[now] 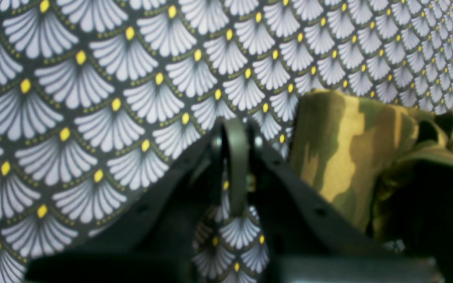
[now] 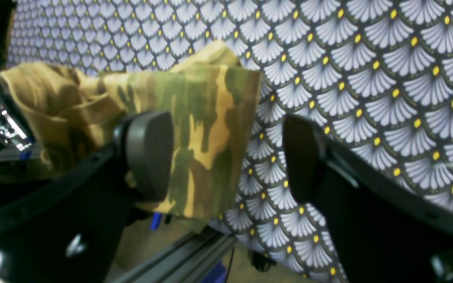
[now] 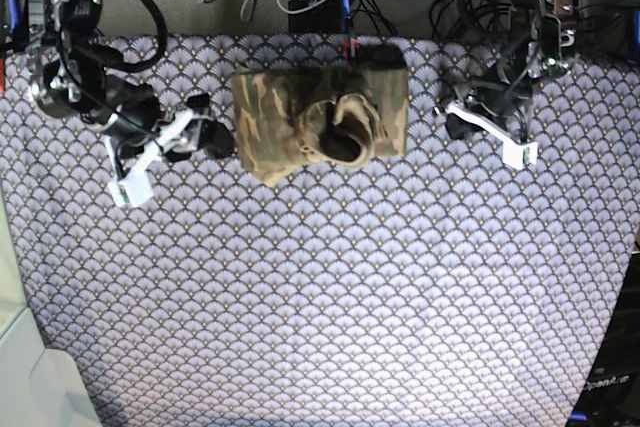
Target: Fold the T-shirt properly
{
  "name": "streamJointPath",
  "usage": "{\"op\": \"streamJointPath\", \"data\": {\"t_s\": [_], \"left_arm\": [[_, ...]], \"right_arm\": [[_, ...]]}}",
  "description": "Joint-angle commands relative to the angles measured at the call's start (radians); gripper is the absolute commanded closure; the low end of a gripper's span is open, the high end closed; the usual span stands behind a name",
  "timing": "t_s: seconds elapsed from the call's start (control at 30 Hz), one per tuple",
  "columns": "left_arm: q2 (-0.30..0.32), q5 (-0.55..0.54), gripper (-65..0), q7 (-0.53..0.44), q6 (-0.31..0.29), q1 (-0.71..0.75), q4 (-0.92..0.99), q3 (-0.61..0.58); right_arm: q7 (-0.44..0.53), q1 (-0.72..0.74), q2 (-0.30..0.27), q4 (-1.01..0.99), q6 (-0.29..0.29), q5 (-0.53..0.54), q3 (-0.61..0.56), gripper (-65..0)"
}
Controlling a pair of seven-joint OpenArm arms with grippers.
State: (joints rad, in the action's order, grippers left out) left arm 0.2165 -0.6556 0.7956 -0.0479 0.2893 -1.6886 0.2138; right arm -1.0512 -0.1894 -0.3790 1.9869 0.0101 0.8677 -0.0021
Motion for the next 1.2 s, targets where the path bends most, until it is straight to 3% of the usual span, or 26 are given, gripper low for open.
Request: {"op": "streamJointPath", "data": {"t_s": [0.0,0.17,0.57,0.8,1.17], "left_arm": [[0.008,-0.008,-0.9,-0.014,-0.004,-0.005,-0.015,0.005],[0.008,-0.008,-0.9,-0.014,-0.004,-0.005,-0.015,0.005],[0.008,-0.008,-0.9,-0.014,-0.004,-0.008,-0.015,0.005],[0.008,-0.008,-0.9,-0.014,-0.004,-0.012,-0.015,0.005],[0.01,-0.008,-0.9,-0.014,-0.004,-0.009,-0.015,0.005]], "right_arm": [[0.018,0.018,0.005,0.016,0.003,0.009,0.006,-44.3],[0.019,0.018,0.033,0.016,0.003,0.009,0.006,-44.3],[0.016,0.017,0.038,0.018,0.003,0.009,-0.019,-44.3],[0.016,0.015,0.079,0.019,0.003,0.009,-0.022,-44.3],[0.018,0.014,0.082,0.016,0.003,0.009,-0.017,-44.3]]}}
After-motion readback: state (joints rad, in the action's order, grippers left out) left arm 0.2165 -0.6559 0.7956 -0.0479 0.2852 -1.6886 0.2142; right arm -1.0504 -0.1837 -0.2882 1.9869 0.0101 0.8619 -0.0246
